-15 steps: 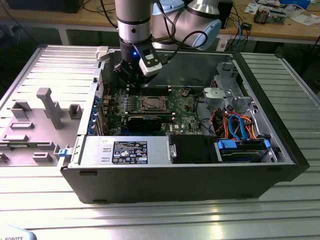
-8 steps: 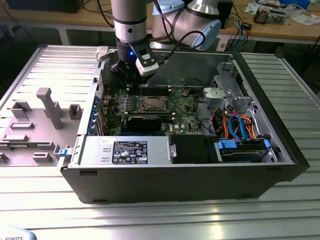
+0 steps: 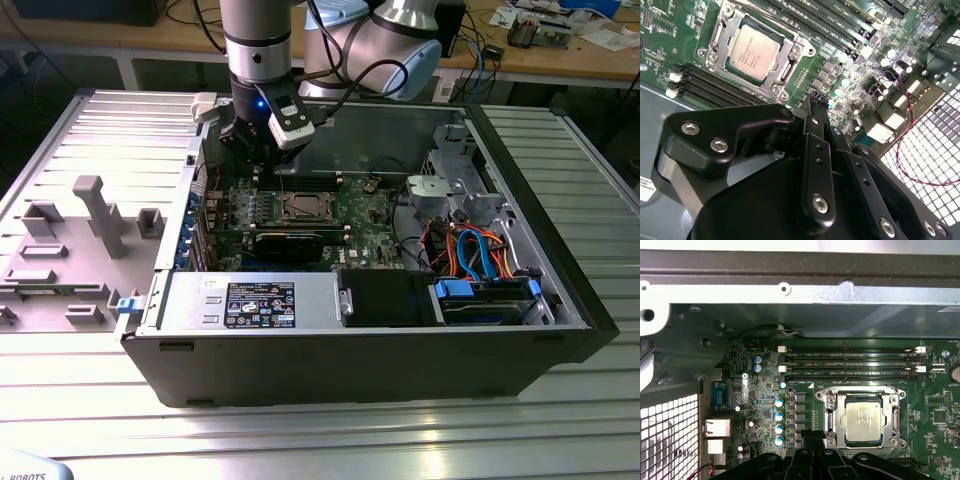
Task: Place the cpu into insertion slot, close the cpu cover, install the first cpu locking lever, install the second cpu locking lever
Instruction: 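Install the first cpu locking lever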
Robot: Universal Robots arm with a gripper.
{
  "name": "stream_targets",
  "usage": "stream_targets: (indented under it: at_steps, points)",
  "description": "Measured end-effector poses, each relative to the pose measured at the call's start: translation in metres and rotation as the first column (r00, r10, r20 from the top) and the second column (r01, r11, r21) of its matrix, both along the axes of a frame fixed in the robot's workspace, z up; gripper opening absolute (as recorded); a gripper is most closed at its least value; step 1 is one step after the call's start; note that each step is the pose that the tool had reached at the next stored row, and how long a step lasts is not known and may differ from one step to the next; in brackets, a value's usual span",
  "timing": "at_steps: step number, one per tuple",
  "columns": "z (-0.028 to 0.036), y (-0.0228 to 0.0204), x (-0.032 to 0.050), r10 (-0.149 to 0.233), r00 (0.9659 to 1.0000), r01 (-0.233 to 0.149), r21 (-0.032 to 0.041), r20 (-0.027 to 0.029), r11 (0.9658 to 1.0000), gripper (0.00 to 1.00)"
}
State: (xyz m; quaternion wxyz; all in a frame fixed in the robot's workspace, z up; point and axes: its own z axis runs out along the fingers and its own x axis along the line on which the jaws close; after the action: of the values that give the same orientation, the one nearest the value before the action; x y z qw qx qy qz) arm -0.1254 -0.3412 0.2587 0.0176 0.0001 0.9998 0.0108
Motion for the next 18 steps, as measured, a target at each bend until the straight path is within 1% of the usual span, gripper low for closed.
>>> stream_targets:
  at_steps: [7, 10, 14, 15, 16, 18]
  points:
    - [0.0000, 0.0003, 0.0000, 0.000, 1.0000, 0.000, 0.0002, 0.0000, 1.0000, 0.11]
    - [-0.0005, 0.0004, 0.0000, 0.000, 1.0000, 0.000, 0.0045, 0.0002, 1.0000, 0.11]
    - [-0.0009, 0.0004, 0.0000, 0.000, 1.0000, 0.000, 0.0057, -0.0003, 1.0000, 0.11]
    - [-0.0013, 0.0005, 0.0000, 0.000, 1.0000, 0.000, 0.0104, 0.0001, 0.9999, 0.11]
    - [-0.0016, 0.0010, 0.0000, 0.000, 1.0000, 0.000, 0.0166, 0.0001, 0.9999, 0.11]
    - [-0.0017, 0.0027, 0.0000, 0.000, 1.0000, 0.000, 0.0166, 0.0000, 0.9999, 0.11]
